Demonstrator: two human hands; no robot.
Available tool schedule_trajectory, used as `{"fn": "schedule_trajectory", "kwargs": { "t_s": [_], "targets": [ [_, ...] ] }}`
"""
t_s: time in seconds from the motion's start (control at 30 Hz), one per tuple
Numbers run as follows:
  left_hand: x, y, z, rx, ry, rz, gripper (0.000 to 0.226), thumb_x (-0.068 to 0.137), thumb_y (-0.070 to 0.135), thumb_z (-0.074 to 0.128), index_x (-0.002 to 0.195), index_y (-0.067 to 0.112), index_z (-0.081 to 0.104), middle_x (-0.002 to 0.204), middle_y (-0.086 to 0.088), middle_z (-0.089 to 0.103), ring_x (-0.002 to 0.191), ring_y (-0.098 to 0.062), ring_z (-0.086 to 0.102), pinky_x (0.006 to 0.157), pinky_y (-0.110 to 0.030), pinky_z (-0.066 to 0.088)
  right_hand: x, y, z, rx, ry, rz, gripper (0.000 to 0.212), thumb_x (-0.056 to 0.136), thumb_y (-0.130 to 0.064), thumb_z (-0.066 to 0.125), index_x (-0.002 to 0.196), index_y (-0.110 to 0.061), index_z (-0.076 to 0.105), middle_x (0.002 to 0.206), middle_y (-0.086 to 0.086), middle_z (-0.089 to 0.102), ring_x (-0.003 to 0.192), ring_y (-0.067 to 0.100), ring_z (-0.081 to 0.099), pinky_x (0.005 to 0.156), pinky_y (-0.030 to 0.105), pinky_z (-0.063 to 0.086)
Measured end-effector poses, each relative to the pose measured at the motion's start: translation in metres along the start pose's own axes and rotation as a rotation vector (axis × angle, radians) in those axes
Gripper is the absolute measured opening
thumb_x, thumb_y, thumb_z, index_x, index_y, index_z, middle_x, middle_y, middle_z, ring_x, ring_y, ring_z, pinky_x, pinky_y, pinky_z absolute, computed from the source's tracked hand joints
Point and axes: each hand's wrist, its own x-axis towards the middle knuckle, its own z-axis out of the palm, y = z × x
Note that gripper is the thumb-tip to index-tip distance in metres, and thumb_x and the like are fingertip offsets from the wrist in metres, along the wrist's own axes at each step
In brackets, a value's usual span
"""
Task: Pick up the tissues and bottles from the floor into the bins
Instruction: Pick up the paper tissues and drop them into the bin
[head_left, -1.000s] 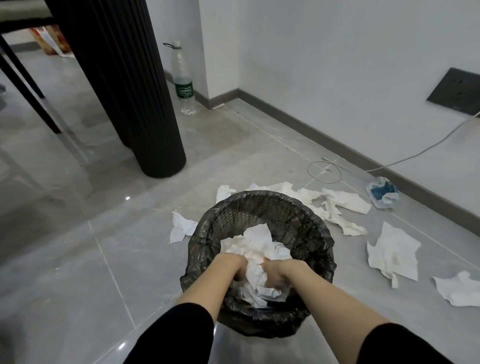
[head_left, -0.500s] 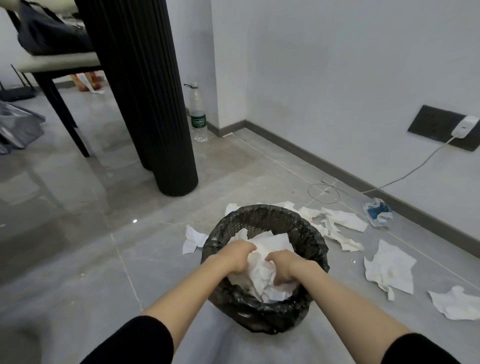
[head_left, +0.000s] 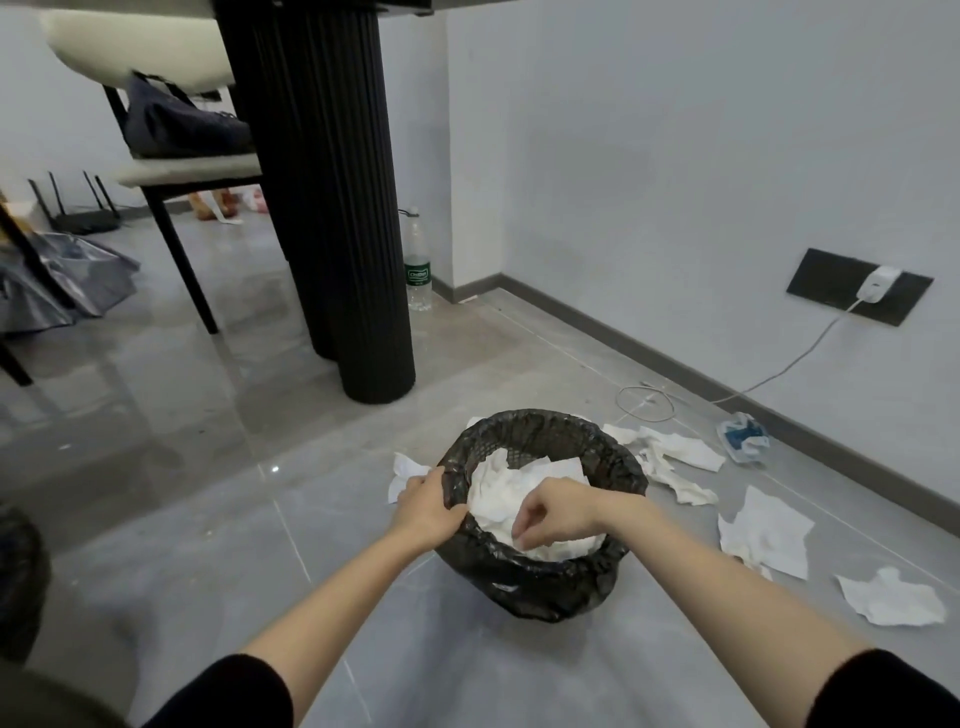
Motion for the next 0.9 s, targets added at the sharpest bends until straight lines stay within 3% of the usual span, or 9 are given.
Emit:
{"fn": "schedule_trajectory", "kwargs": {
  "t_s": [0.1,0.2,0.27,0.33,0.53,0.6,0.7,0.8,0.9],
  "targets": [
    [-0.006,-0.01,0.007,-0.191,-0.043,-0.061,0.041,0.081,0.028,0.064,0.117,0.013,0.054,0.109,-0.003,0.06,0.103,-0.022,0.057,0.086,-0.028,0.047,-0.008,-0.004,0.006,-0.15,-0.086,0.035,0.041,0.074,-0.024,0.08,0.113,-0.017,0.069,0.107,-0.003,0.07,0.098,0.012,0.062,0.084,0.02,0.048],
    [-0.012,-0.012,0.015,-0.306,-0.075,-0.089,0.006,0.087,0.022,0.061,0.089,0.016,0.06,0.078,0.002,0.059,0.076,-0.016,0.057,0.067,-0.026,0.046,-0.008,-0.007,0.017,-0.315,-0.037,0.048,0.047,0.074,-0.009,0.077,0.119,-0.016,0.067,0.115,0.001,0.068,0.105,0.018,0.062,0.076,0.02,0.044],
    [-0.012,-0.01,0.018,-0.318,-0.067,-0.137,0.021,0.088,0.025,0.059,0.07,0.014,0.054,0.063,0.001,0.051,0.06,-0.013,0.048,0.058,-0.024,0.043,-0.007,-0.008,0.022,-0.351,-0.005,0.039,0.044,0.074,-0.004,0.074,0.115,-0.017,0.069,0.113,0.003,0.069,0.102,0.021,0.063,0.074,0.021,0.045],
    [-0.011,-0.011,0.018,-0.386,-0.056,-0.193,0.032,0.088,0.025,0.06,0.061,0.014,0.046,0.059,-0.001,0.046,0.057,-0.014,0.046,0.058,-0.025,0.046,-0.007,-0.01,0.024,-0.36,0.013,0.024,0.041,0.074,-0.003,0.07,0.111,-0.019,0.071,0.108,0.004,0.071,0.098,0.021,0.063,0.073,0.023,0.047],
    [-0.017,-0.029,0.005,-0.708,-0.013,-0.425,0.014,0.089,0.016,0.06,0.081,0.009,0.051,0.08,-0.009,0.061,0.07,-0.026,0.065,0.065,-0.037,0.06,-0.003,-0.022,0.033,-0.395,0.045,-0.027,0.048,0.075,-0.005,0.066,0.115,-0.031,0.069,0.103,-0.001,0.071,0.09,0.017,0.059,0.07,0.021,0.041],
    [-0.02,-0.034,-0.007,-0.801,0.04,-0.502,0.002,0.09,0.007,0.054,0.088,0.008,0.053,0.084,-0.009,0.059,0.077,-0.03,0.064,0.059,-0.037,0.06,0.003,-0.031,0.035,-0.377,0.064,-0.072,0.051,0.076,-0.002,0.062,0.118,-0.031,0.068,0.105,0.0,0.071,0.095,0.019,0.062,0.069,0.02,0.04],
    [-0.023,-0.052,-0.024,-0.907,0.1,-0.614,0.018,0.091,-0.001,0.047,0.107,0.004,0.052,0.099,-0.015,0.056,0.085,-0.035,0.061,0.048,-0.038,0.055,0.018,-0.054,0.044,-0.386,0.08,-0.152,0.057,0.079,0.004,0.051,0.12,-0.032,0.066,0.113,0.0,0.068,0.102,0.021,0.062,0.07,0.022,0.038],
    [-0.027,-0.078,-0.038,-1.0,0.17,-0.73,0.027,0.091,-0.004,0.046,0.118,0.001,0.05,0.113,-0.019,0.052,0.097,-0.039,0.06,0.045,-0.038,0.053,0.036,-0.078,0.057,-0.449,0.13,-0.234,0.059,0.083,0.005,0.045,0.125,-0.035,0.061,0.124,0.003,0.062,0.114,0.024,0.055,0.081,0.027,0.043],
    [-0.029,-0.104,-0.053,-1.103,0.299,-0.785,0.034,0.094,-0.004,0.041,0.126,0.002,0.046,0.124,-0.02,0.05,0.114,-0.042,0.053,0.067,-0.043,0.053,0.05,-0.101,0.071,-0.524,0.215,-0.312,0.055,0.086,0.002,0.044,0.129,-0.03,0.057,0.121,0.009,0.058,0.114,0.03,0.051,0.086,0.034,0.043]
  ]
}}
